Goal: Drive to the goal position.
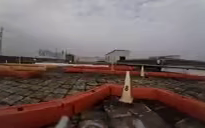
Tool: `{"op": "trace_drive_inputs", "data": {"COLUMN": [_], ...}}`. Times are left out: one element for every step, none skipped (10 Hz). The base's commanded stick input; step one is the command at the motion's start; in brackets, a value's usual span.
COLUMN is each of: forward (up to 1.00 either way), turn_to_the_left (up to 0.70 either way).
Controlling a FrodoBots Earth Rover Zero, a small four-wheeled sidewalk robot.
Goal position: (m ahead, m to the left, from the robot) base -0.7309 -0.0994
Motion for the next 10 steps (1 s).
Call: {"op": "trace_drive_inputs", "data": {"forward": [0.0, 0.0, 0.0, 0.0, 0.0, 0.0, 0.0, 0.0, 0.0, 0.0], "turn_to_the_left": [-0.7, -0.7, -0.7, -0.7, -0.7, -0.7, -0.7, -0.7, -0.7, 0.0]}}
